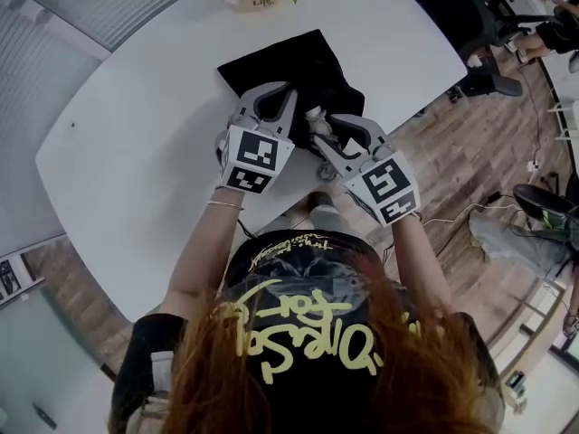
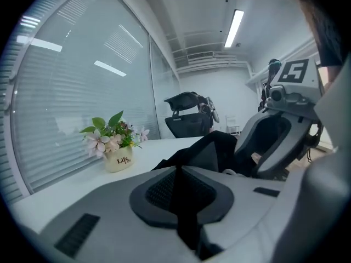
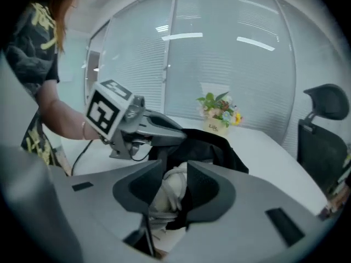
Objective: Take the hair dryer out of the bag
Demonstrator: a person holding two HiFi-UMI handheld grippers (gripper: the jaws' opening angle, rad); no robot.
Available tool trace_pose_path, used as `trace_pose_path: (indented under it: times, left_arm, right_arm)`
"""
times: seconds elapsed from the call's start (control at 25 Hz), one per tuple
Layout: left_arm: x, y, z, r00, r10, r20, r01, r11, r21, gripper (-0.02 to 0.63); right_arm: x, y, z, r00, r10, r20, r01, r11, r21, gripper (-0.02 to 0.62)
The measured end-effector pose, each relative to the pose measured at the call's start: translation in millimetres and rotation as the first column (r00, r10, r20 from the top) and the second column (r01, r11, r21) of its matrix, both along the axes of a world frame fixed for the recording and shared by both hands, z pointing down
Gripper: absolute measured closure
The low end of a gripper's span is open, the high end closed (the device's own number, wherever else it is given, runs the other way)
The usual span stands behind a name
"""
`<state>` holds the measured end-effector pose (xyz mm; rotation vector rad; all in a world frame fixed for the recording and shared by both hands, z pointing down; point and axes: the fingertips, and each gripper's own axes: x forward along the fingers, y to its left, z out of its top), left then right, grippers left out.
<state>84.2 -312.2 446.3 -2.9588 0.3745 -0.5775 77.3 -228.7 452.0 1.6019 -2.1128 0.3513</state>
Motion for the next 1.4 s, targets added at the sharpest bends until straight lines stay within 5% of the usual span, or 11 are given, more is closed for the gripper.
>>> trace_pose_path:
  times: [0.12, 0.28, 0.52, 0.92, 1.24, 1.4]
  left_arm:
    - [-4.5, 2.0, -2.4, 1.0, 0.01, -0.008, -0.01, 1.0, 0.001, 0.589]
    - [-7.5, 1.3, -2.5, 1.0, 0.015, -0.017, -0.015, 1.0, -0.005, 0.589]
    - [-12.4, 0.4, -2.2, 0.999, 0.023, -0.029, -0.023, 1.0, -0.004, 0.589]
    - [-21.6, 10.7, -8.3, 0.995, 0.053, -0.089, -0.055, 0.998, -0.02, 0.589]
    - [-28.8, 22.0, 0.6, 0.991, 0.082, -0.106, -0.089, 0.994, -0.064, 0.588]
    - [-30.6, 20.2, 4.3, 0.992, 0.077, -0.095, -0.084, 0.994, -0.069, 0.574]
  right_arm:
    - [12.6, -11.5, 7.0, 0.981, 0.18, 0.078, -0.177, 0.983, -0.048, 0.453]
    - [16.3, -21.8, 16.0, 0.951, 0.266, 0.156, -0.25, 0.961, -0.115, 0.424]
    - [15.1, -33.1, 34.6, 0.95, 0.294, 0.106, -0.268, 0.941, -0.205, 0.34]
    - [9.9, -42.9, 50.6, 0.959, 0.279, 0.054, -0.246, 0.91, -0.334, 0.341]
    - [10.1, -48.7, 69.3, 0.956, 0.293, 0.023, -0.249, 0.849, -0.466, 0.341]
    - [13.0, -50.6, 69.1, 0.951, 0.303, 0.069, -0.239, 0.854, -0.462, 0.341]
